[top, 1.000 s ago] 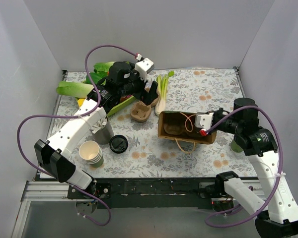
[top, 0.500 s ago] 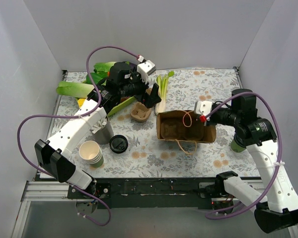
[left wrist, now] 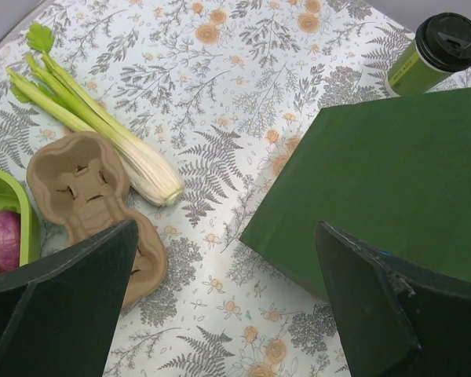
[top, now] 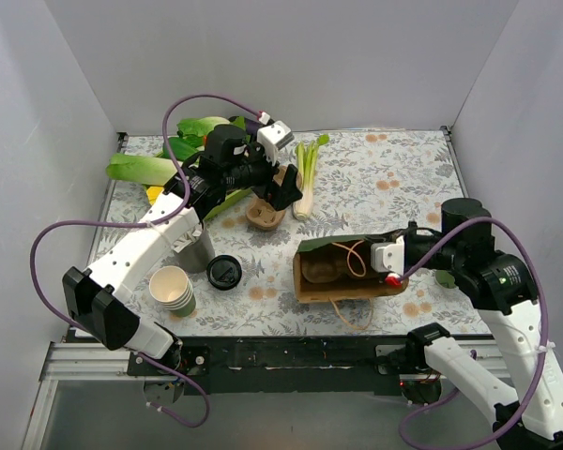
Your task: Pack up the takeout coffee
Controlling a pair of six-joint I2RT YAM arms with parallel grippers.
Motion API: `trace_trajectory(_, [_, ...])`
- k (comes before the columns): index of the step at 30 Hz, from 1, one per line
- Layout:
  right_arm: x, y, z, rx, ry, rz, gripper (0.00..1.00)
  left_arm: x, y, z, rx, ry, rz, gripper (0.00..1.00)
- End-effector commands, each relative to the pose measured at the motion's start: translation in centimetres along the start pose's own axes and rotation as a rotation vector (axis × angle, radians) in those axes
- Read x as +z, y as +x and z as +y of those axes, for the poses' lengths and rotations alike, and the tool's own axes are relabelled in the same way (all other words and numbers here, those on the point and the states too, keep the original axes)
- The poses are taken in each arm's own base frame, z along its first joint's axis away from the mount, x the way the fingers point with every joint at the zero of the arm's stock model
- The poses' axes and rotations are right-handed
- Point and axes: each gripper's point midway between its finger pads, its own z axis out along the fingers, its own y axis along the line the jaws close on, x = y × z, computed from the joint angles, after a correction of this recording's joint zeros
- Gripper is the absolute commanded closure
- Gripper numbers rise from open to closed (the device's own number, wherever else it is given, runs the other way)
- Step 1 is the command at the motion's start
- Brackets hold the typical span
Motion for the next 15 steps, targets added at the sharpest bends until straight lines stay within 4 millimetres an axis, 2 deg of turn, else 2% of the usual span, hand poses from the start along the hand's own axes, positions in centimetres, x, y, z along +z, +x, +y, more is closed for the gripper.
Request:
trace_trajectory(1, [0.0, -0.2, 2.2, -0.161, -0.073, -0.029, 0.99, -1.7, -1.1, -0.7, 0.023, 0.009, -0.046, 0.04])
trace_trajectory(6, [-0.1, -0.5, 3.7, -0.222, -0.105, -0.063, 0.99, -1.8, -0.8, -0.7, 0.019, 0.014, -0.038, 0.04])
trace_trajectory(8, [0.0, -0.7, 3.2, -0.186, -0.076, -0.065, 0.99, -1.8, -0.8, -0.9, 0.021, 0.022, -0.037, 0.04])
trace_trajectory(11, [0.5, -0.2, -0.1, -0.040, 0.048, -0.035, 0.99, -2.1, -1.7, -1.5, 0.023, 0.052, -0.050, 0.04])
trace_trajectory(12, [0.6, -0.2, -1.8, -0.033, 0.101, -0.032, 0.99, -2.4, -2.0, -1.8, 0.029, 0.065, -0.052, 0.03])
trace_trajectory(13, [1.1, 0.2, -2.8, 0.080, 0.118, -0.019, 0.99, -2.6, -2.3, -2.2, 0.036, 0.084, -0.055, 0.03])
trace_trajectory(15, [1.6, 1.4, -4.4, 0.157, 0.154, 0.034, 0.99, -2.9, -2.1, -3.4, 0.046, 0.151, -0.049, 0.02])
